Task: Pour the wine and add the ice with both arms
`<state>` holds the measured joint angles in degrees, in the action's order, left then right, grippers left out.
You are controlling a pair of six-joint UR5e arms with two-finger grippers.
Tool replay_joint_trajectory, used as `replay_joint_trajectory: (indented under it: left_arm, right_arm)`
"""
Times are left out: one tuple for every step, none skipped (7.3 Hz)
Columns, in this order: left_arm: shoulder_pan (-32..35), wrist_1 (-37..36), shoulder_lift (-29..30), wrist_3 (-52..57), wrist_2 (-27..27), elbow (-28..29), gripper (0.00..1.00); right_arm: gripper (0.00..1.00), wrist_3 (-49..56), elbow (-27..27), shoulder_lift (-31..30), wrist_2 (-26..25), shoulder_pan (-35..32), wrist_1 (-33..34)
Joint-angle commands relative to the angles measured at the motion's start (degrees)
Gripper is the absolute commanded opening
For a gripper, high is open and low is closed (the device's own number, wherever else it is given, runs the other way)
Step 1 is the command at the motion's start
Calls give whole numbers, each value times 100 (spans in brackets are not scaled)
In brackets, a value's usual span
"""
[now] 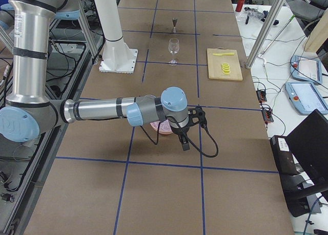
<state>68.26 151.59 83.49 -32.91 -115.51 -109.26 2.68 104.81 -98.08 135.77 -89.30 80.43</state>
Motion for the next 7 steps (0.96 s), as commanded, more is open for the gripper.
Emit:
replay_joint_trajectory:
  left_arm:
    - [-1538, 308, -488, -803, 2076, -594, 100]
    - [-2092, 684, -770, -1074, 2869, -614, 100]
    - [-2880, 784, -842, -1503, 3973, -614, 100]
    - [-3924, 759, -869, -1986, 5394, -571, 100]
    - [-4604, 758, -869, -2496, 6243, -422, 100]
    - [-5159, 758, -817, -2927, 7174, -29, 100]
    - [-5461, 819, -695, -3053, 7810, 349, 100]
  right_arm:
    - [100, -22, 13, -18, 2, 0, -1]
    - [100, -31, 13, -35, 11, 0, -1]
    - [100, -31, 22, -44, 11, 0, -1]
    - [100, -31, 13, -44, 11, 0, -1]
    - [100, -31, 22, -44, 2, 0, -1]
    - [100, -31, 22, -53, 2, 0, -1]
    - [100, -31, 22, -53, 11, 0, -1]
